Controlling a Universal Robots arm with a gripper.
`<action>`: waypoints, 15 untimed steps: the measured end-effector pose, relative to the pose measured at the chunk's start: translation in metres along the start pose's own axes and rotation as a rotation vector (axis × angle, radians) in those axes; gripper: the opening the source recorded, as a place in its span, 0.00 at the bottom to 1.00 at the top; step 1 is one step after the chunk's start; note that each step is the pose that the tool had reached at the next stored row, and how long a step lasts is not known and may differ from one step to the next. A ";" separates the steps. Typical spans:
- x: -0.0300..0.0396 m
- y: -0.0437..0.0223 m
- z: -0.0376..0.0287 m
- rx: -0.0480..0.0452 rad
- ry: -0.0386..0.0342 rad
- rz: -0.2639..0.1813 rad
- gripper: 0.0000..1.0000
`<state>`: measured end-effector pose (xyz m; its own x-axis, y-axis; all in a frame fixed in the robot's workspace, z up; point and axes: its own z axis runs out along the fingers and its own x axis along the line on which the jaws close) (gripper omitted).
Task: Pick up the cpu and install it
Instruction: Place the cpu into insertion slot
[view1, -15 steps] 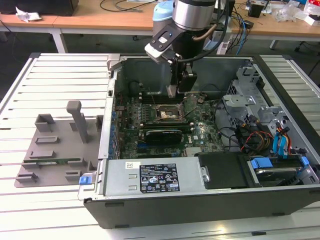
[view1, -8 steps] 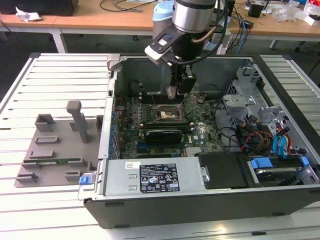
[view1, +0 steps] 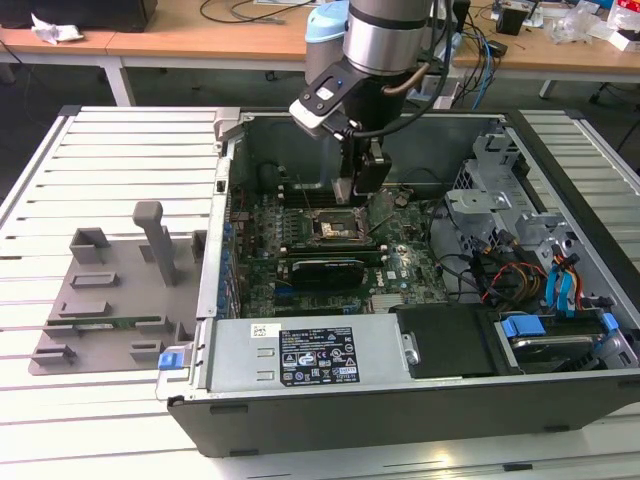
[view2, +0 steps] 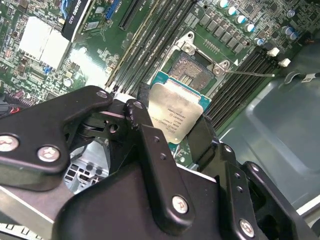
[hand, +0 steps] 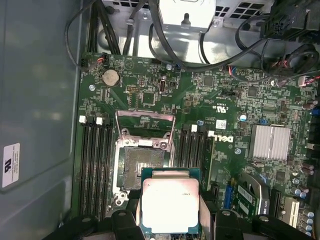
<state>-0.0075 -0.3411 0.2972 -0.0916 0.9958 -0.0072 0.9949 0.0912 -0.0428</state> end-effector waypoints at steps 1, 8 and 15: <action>0.0000 0.0000 0.0004 0.0000 0.0000 0.000 0.55; 0.0001 0.0003 0.0073 0.0000 -0.0001 0.000 0.55; 0.0025 -0.0019 0.0160 0.0001 -0.0014 0.000 0.55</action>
<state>-0.0103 -0.3390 0.2813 -0.0916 0.9958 -0.0087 0.9949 0.0911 -0.0429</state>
